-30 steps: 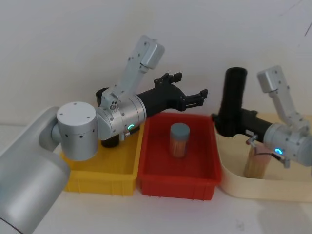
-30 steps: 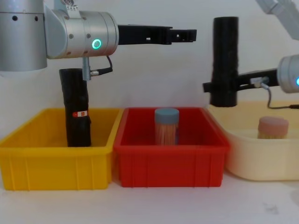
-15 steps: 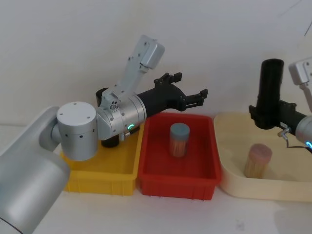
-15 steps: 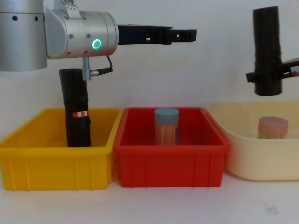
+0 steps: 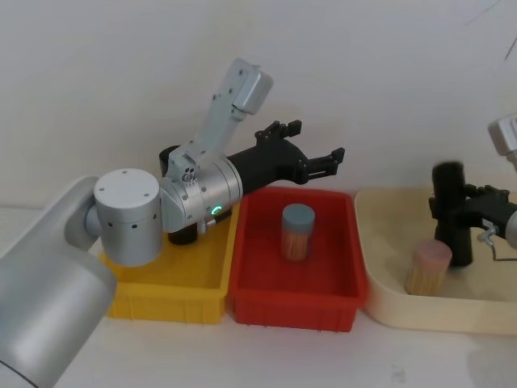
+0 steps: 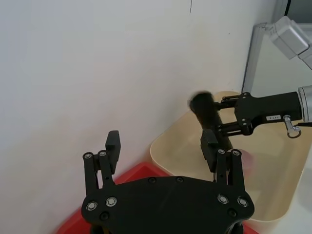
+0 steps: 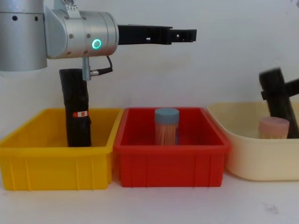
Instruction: Pick up the garbage bag with the one hand and transfer it to the other hand.
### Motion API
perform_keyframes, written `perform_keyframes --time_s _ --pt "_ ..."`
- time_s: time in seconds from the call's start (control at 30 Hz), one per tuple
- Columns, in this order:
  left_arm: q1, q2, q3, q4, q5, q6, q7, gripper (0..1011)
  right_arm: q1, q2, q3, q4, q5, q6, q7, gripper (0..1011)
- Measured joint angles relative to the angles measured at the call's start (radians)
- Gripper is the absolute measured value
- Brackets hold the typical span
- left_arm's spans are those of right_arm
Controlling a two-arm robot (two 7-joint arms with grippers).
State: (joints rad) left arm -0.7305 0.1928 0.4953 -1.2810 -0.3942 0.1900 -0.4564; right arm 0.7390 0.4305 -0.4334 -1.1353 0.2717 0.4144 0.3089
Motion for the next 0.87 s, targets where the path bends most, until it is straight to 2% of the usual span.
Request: perform_keyframes --time_s 0.13,0.17,0.2,0.37,0.87 --pt "0.0 0.0 0.0 0.0 0.0 0.0 0.0 1000 0.002 0.002 -0.002 0.009 -0.004 0.011 0.001 852" --pt "0.0 0.0 0.0 0.0 0.0 0.0 0.0 1000 0.002 0.003 -0.002 0.01 -0.005 0.012 0.001 852" --pt "0.0 0.0 0.0 0.0 0.0 0.0 0.0 1000 0.003 0.003 -0.002 0.011 -0.005 0.013 0.001 900" --pt "0.0 0.0 0.0 0.0 0.0 0.0 0.0 1000 0.004 0.005 -0.003 0.017 -0.008 0.021 0.002 1001" --pt "0.0 0.0 0.0 0.0 0.0 0.0 0.0 1000 0.006 0.007 -0.005 0.027 -0.012 0.032 0.004 999"
